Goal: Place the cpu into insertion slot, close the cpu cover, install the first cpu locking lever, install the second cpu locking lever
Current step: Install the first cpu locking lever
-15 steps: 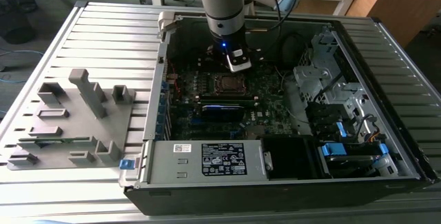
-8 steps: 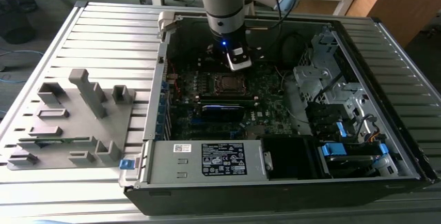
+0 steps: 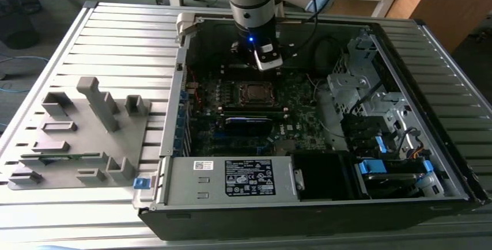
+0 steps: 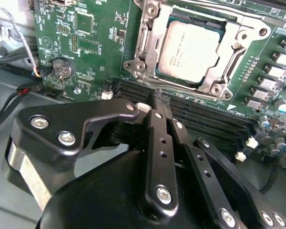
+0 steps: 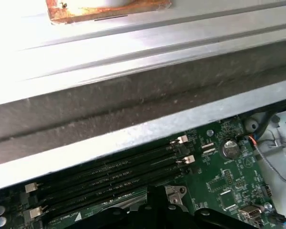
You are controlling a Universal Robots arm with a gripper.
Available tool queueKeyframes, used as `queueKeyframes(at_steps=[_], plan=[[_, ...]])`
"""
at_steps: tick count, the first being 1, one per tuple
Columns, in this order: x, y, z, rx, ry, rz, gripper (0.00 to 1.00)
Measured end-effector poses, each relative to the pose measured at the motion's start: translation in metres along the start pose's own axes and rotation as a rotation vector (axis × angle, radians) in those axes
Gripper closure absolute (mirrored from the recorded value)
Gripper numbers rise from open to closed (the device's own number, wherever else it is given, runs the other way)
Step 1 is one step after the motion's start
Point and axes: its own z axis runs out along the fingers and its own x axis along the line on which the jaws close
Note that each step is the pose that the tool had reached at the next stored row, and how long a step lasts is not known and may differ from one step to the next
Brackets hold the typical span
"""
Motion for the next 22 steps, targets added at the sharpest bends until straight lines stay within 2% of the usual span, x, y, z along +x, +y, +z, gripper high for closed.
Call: queueKeyframes(at_steps=[4, 5, 6, 7, 10, 15, 16, 22], plan=[[0.0, 0.0, -0.0001, 0.0004, 0.0001, 0.0, 0.89], [0.0, 0.0001, 0.0, 0.003, 0.0014, 0.0, 0.89], [0.0, 0.0, 0.0, 0.0091, 0.0036, -0.001, 0.89], [-0.0001, 0.0, 0.0002, 0.0173, 0.0076, -0.001, 0.89], [-0.0002, 0.0, 0.0007, 0.0505, 0.0252, -0.003, 0.89], [-0.0002, -0.0001, 0.0011, 0.1121, 0.0618, -0.007, 0.89], [-0.0001, -0.0001, 0.0012, 0.1184, 0.0639, -0.007, 0.89], [-0.0001, -0.0001, 0.0014, 0.1199, 0.0644, -0.008, 0.89]])
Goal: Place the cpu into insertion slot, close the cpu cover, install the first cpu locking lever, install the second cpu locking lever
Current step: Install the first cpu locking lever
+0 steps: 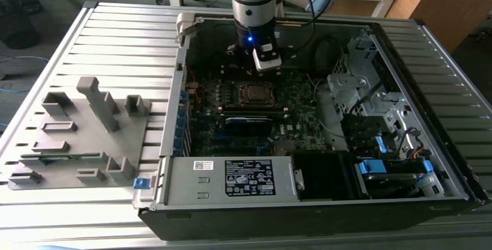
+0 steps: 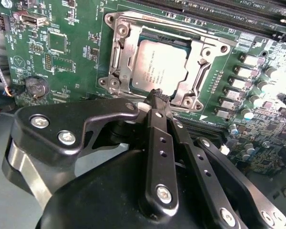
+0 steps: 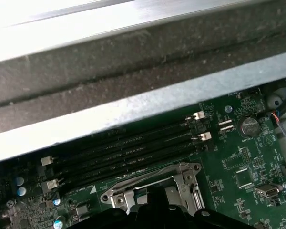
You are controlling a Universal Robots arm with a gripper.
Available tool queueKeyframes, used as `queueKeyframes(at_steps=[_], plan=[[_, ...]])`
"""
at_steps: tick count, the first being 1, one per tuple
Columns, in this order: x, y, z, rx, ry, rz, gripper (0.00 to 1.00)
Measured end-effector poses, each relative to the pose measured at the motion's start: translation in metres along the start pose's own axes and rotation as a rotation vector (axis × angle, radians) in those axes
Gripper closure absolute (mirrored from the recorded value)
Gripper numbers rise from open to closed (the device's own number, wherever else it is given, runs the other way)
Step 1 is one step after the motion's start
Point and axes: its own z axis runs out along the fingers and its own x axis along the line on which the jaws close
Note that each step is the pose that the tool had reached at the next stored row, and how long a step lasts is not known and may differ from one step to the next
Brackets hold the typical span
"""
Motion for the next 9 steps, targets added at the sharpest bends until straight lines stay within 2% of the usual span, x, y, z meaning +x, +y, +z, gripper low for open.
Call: queueKeyframes(at_steps=[5, 9], plan=[[-0.0002, -0.0001, 0.0013, 0.0007, 0.0087, -0.018, 0.89], [-0.0002, -0.0001, 0.0014, 0.0022, 0.0098, -0.024, 0.89]])
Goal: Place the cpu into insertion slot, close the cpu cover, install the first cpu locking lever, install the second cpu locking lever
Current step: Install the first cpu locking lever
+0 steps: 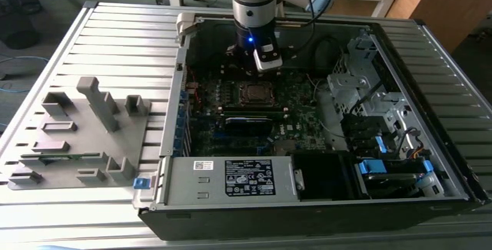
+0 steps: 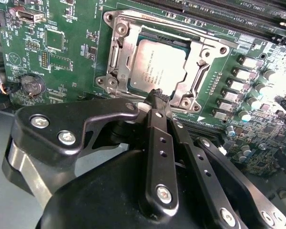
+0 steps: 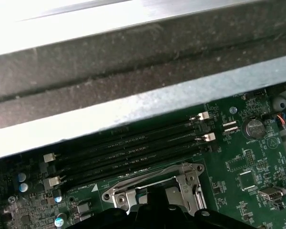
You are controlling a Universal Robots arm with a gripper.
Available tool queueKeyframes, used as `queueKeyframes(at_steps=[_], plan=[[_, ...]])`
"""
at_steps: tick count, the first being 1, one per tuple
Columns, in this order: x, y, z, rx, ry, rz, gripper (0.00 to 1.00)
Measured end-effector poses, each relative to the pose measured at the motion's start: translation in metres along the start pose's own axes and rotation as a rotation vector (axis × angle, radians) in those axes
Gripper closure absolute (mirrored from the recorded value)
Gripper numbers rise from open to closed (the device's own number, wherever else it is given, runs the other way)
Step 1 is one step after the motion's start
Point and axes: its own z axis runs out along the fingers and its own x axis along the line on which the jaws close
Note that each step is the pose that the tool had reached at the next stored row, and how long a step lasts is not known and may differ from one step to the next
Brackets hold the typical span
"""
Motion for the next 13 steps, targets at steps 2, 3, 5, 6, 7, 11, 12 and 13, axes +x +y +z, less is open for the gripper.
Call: queueKeyframes(at_steps=[2, 3, 5, 6, 7, 11, 12, 13], plan=[[-0.0001, 0.0001, 0.0002, 0.0042, -0.0014, -0.002, 0.89], [0.0, 0.0001, 0.0001, 0.0099, -0.0027, -0.006, 0.89], [0.0, 0.0, 0.0001, 0.021, -0.005, -0.019, 0.89], [-0.0001, 0.0, 0.0001, 0.0231, -0.0054, -0.025, 0.89], [-0.0001, 0.0, -0.0004, 0.0238, -0.005, -0.03, 0.89], [-0.0006, 0.0006, -0.0059, 0.0229, -0.0046, -0.038, 0.89], [-0.0009, 0.0008, -0.0087, 0.0229, -0.0045, -0.038, 0.89], [-0.0012, 0.0011, -0.0114, 0.0227, -0.0045, -0.038, 0.89]])
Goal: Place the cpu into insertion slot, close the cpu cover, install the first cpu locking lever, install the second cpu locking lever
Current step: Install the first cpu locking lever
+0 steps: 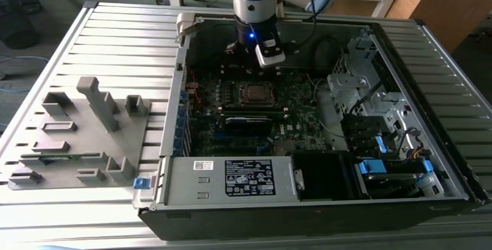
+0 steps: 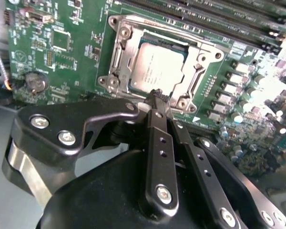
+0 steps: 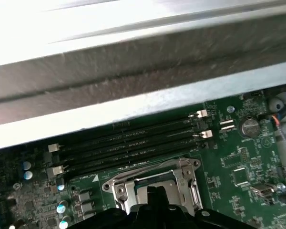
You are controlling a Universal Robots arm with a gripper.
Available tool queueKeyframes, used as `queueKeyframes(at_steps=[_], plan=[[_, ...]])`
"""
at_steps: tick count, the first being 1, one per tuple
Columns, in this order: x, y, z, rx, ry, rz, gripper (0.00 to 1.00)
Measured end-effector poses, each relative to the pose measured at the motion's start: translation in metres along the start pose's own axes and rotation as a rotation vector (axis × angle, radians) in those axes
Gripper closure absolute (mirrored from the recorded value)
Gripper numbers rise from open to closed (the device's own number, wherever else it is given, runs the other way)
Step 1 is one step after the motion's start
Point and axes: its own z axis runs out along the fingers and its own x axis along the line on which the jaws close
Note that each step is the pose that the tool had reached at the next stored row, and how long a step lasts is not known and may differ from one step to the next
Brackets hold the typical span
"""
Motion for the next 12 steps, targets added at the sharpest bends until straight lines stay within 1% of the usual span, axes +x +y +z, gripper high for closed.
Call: queueKeyframes(at_steps=[2, 3, 5, 8, 10, 12], plan=[[-0.0005, 0.0003, -0.0046, 0.0002, 0.0001, 0.0, 0.89], [-0.0006, 0.0004, -0.0051, 0.0001, 0.0001, 0.0, 0.89], [-0.0007, 0.0004, -0.005, 0.0008, -0.0003, -0.001, 0.89], [-0.0011, 0.0005, -0.005, 0.0044, -0.0008, -0.003, 0.89], [-0.0012, 0.0005, -0.005, 0.0074, -0.0009, -0.015, 0.89], [-0.0012, 0.0004, -0.005, 0.0084, -0.0004, -0.034, 0.89]])
